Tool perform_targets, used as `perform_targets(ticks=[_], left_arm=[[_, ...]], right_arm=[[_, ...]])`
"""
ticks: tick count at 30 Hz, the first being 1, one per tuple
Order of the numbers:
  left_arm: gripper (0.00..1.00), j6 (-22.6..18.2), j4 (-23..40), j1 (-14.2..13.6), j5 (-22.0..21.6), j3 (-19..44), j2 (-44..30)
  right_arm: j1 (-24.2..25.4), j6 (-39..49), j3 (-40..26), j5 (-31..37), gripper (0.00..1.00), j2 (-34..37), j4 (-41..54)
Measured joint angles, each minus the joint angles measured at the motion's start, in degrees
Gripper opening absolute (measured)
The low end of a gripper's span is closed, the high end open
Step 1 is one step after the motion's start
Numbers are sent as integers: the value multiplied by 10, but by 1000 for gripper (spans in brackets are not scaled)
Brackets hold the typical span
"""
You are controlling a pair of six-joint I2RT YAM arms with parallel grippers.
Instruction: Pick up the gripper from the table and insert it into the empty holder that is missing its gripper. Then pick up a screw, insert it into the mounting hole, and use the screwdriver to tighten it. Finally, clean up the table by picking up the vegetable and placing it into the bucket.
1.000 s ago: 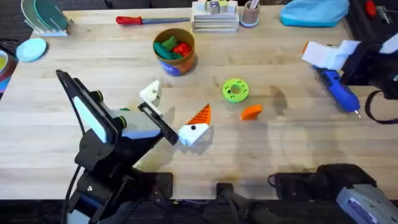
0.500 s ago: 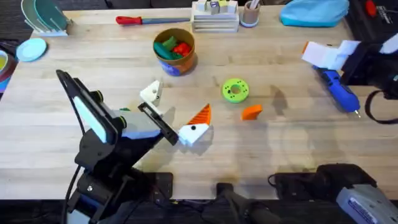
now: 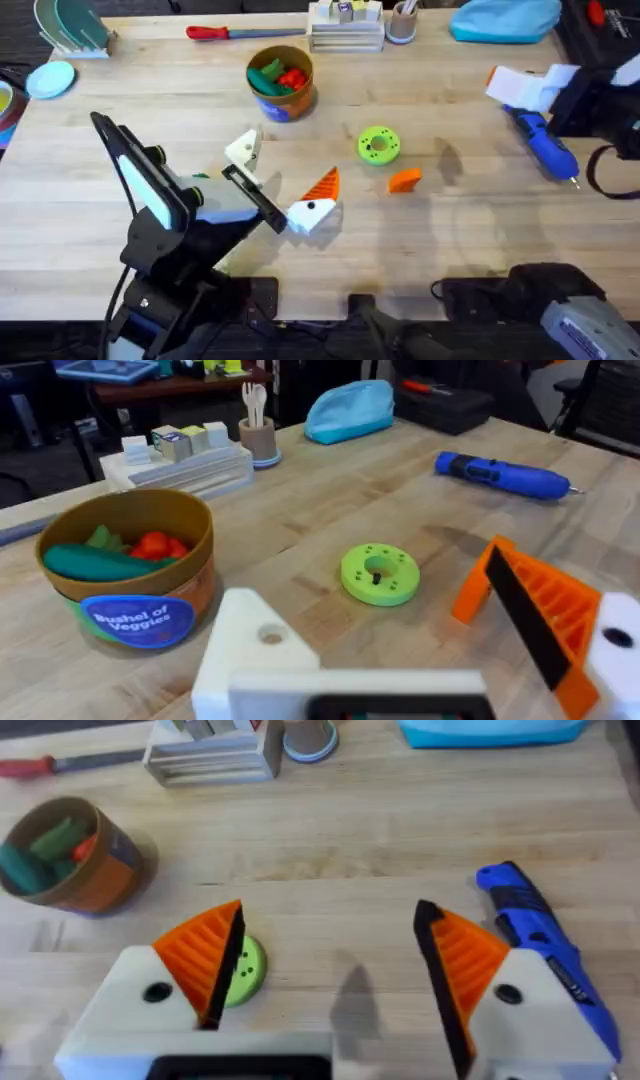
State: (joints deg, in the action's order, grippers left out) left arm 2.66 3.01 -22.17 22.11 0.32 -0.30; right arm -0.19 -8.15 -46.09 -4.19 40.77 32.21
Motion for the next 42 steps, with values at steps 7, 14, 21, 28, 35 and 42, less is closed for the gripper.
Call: perform_targets(ticks=[7,14,21,28,35,42], left_arm=[[992,0,0,0,0,0,0],[992,0,0,0,0,0,0],[992,0,0,0,0,0,0],[992,0,0,0,2,0,0],[992,0,0,0,2,0,0],[994,0,0,0,2,0,0]], right_arm=[[-6,9,-2,-63,994,10,15],[-154,133,-8,-54,994,72,96],[-349,209,-11,60,992,113,137],[-404,252,-15,112,991,176,192],[-405,283,-15,126,969,238,160],[-405,295,-15,126,702,249,152]])
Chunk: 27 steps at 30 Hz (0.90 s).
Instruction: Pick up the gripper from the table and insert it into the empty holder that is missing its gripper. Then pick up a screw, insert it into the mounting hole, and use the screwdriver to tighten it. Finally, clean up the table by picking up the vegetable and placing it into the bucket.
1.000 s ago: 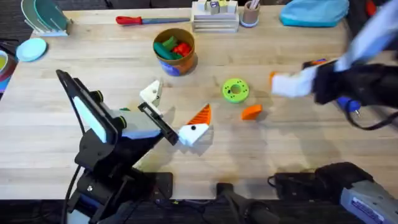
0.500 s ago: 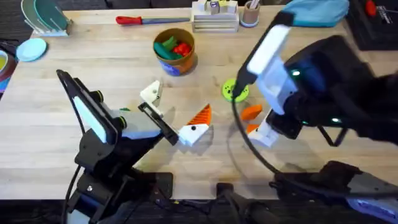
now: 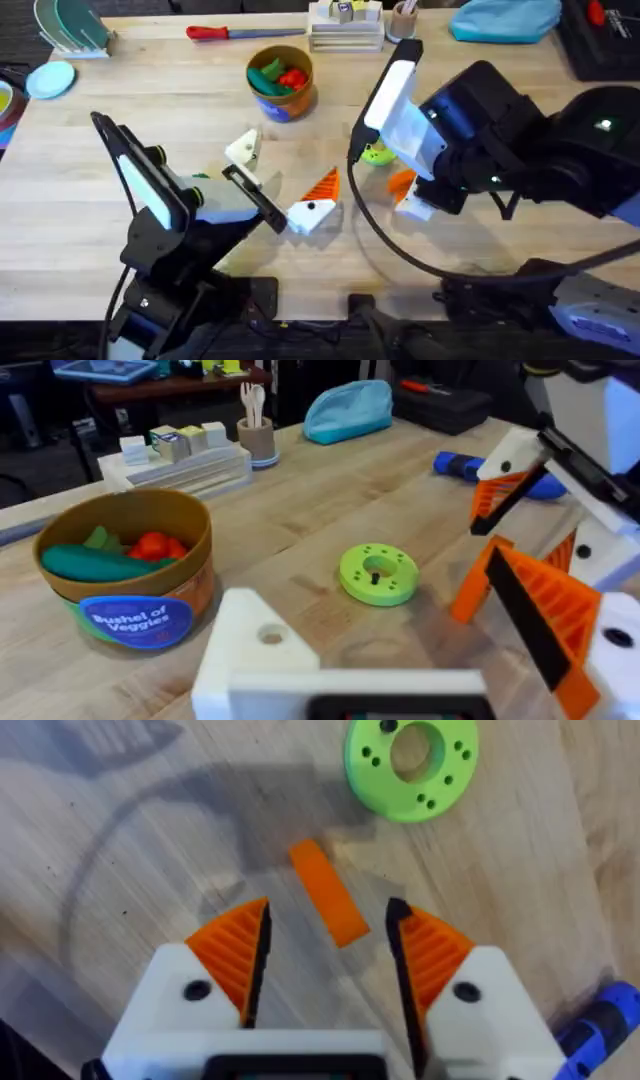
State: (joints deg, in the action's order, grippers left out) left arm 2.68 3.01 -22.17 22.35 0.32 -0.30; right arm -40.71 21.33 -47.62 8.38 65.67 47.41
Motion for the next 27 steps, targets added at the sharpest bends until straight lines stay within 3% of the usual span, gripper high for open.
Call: perform_targets(ticks=[6,16,23,27], left_arm=[[992,0,0,0,0,0,0],[994,0,0,0,0,0,0],[993,0,0,0,0,0,0],[994,0,0,0,1,0,0]], right_arm=[[0,5,0,0,584,1,0],[0,10,0,0,551,20,-8],[0,11,0,0,352,34,-11],[0,12,0,0,155,34,-10]])
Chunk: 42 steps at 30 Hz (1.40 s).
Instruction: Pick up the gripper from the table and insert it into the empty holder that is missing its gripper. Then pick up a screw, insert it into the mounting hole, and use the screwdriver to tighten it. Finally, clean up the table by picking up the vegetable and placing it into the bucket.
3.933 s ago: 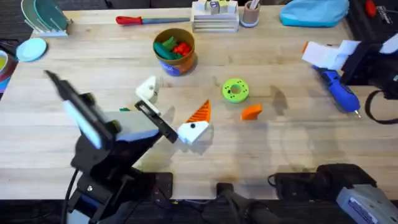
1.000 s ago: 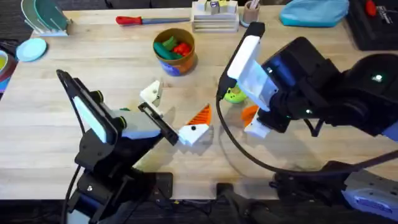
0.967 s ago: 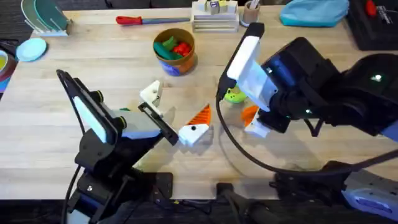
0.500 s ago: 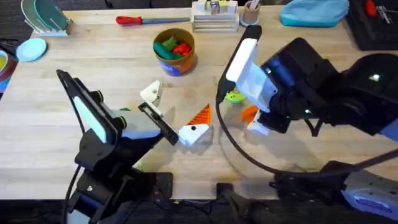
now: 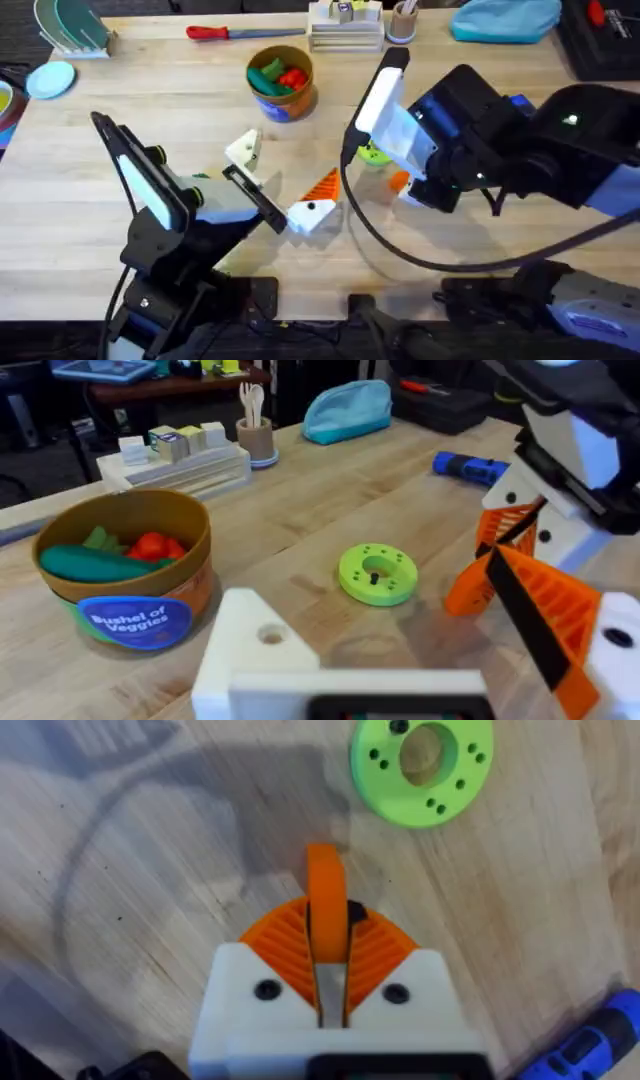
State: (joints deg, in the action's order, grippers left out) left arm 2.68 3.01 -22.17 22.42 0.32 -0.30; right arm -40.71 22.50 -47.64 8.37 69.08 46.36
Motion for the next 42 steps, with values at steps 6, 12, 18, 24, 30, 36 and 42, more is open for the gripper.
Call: perform_targets(ticks=[6,12,18,24,30,36,42], left_arm=[[993,0,0,0,1,0,0],[992,0,0,0,1,0,0],[994,0,0,0,1,0,0],[994,0,0,0,1,0,0],[992,0,0,0,1,0,0],[992,0,-1,0,38,0,0],[992,0,-1,0,119,0,0]], right_arm=[[0,1,0,5,16,0,0],[0,-22,-15,10,13,-2,23],[22,-109,-60,30,10,-64,27],[122,-239,-60,-17,9,-142,-78],[187,-443,7,-188,9,-113,-216],[189,-557,26,-407,9,-22,-279],[189,-607,26,-600,9,40,-338]])
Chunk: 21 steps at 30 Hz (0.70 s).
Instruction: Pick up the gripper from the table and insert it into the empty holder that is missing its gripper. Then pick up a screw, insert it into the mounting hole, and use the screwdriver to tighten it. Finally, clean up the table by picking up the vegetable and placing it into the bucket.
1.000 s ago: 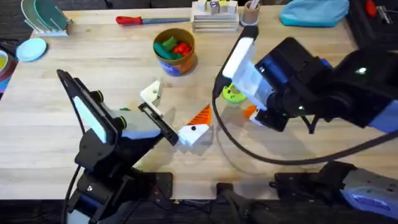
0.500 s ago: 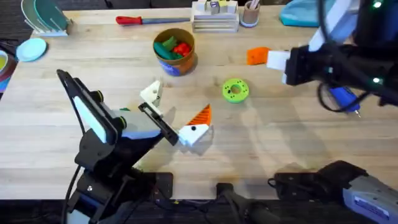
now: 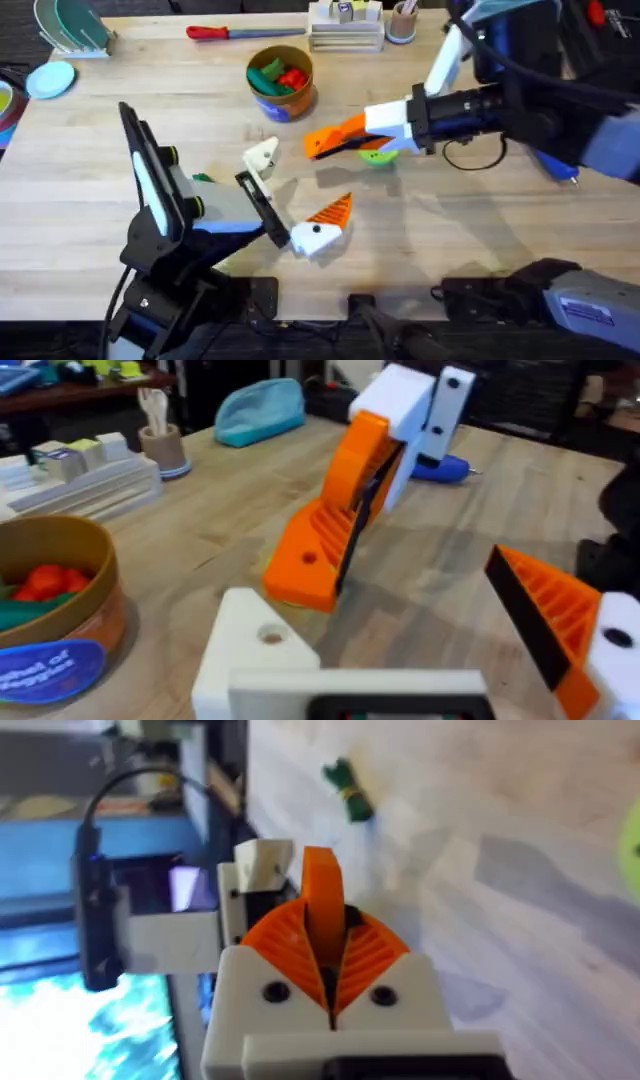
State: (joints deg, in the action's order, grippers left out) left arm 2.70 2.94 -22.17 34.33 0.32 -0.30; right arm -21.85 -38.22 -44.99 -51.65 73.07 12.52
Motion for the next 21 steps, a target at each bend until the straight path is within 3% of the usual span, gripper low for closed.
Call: perform_targets(ticks=[9,21], left_arm=[[994,6,1,0,41,0,0],[994,8,1,3,47,0,0]], right_arm=[[-11,-59,0,-152,9,100,-113],[-27,-81,0,-183,9,112,-152]])
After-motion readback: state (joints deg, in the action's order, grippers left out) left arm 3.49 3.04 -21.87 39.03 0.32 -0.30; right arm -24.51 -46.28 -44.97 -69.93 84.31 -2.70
